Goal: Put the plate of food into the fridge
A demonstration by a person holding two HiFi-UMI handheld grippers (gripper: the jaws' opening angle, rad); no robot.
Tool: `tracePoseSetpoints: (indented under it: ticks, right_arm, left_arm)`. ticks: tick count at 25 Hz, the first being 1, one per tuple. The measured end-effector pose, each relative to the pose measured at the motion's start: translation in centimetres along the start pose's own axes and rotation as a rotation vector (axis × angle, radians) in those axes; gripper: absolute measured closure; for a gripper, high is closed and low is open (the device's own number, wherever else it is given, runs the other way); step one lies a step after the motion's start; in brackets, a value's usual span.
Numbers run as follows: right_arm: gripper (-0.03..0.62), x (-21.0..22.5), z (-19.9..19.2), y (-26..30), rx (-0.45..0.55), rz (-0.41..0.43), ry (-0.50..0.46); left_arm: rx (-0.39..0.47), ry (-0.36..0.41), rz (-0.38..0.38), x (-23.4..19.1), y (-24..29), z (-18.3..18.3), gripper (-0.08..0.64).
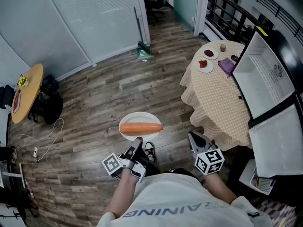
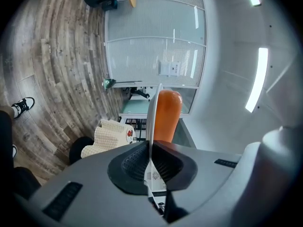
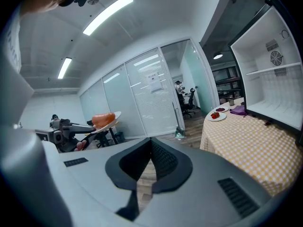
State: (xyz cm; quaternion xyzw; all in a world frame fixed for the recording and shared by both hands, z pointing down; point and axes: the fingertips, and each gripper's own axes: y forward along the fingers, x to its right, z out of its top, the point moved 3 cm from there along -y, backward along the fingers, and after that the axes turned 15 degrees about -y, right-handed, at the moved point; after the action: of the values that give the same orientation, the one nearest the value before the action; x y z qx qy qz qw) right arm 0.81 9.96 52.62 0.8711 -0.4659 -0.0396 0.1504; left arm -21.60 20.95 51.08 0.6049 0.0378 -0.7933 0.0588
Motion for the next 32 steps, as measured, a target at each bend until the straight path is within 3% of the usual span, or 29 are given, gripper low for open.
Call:
tracePoseSetpoints:
  ticks: [10, 22, 32]
  right_arm:
    - [0.572, 2.7, 4.3, 6.9, -0.007, -0.124, -0.002]
    - [0.572, 3.2, 7.4, 15.2, -0.02, -0.246, 0.02]
    - [0.572, 6.9, 7.3, 15.1, -0.053, -0.426, 0.068]
  left_arm:
    - [-0.142, 0.012, 0.013, 2.8, 9.9, 6.8, 0.535]
    - [-0.267, 0.039, 0.082, 4.4, 16.7, 15.2, 0.535]
    - [-0.441, 0.032, 0.127, 3.4, 23.9, 15.2, 0.535]
